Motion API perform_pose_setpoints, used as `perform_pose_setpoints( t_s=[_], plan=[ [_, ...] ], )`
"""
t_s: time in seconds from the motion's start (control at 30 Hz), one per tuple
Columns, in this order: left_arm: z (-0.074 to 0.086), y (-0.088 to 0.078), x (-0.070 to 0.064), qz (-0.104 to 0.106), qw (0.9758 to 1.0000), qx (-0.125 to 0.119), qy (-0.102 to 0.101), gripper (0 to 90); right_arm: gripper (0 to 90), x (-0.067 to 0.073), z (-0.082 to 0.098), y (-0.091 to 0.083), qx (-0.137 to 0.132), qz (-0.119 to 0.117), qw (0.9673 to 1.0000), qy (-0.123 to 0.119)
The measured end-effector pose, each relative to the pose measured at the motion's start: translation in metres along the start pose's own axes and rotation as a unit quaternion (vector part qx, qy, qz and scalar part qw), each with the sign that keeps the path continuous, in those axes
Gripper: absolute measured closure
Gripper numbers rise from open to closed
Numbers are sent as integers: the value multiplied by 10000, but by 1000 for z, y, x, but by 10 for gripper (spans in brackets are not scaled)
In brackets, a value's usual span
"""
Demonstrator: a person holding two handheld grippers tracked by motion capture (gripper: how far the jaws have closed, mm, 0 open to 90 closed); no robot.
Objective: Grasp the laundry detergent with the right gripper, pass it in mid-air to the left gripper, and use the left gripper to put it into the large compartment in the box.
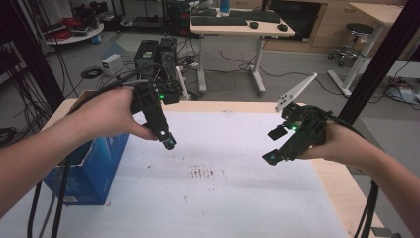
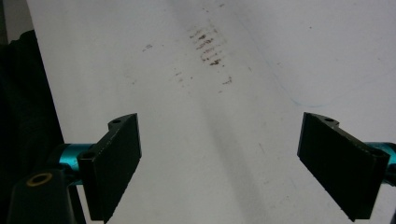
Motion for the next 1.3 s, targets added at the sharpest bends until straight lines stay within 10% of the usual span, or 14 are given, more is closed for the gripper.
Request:
perform_pose_setpoints(
  t_s=[0.27, 1.3],
  plan=[
    [-14, 22, -16, 124, 9997, -32, 186, 208, 131, 9, -5, 5, 62, -84, 9998, -158],
    [-6, 25, -9, 118, 9999, 83, 48, 208, 131, 10, -8, 14, 165, -250, 9993, -242]
  ],
)
Point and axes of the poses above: each handheld gripper's, and its own axes: y roughly forward along the jaws, z roughly out of its underside, x roughly to its left, the point moved 10 cm from there along y, roughly forward along the jaws, and after that the axes turned 12 degrees about -y, right-handed, at the moved point
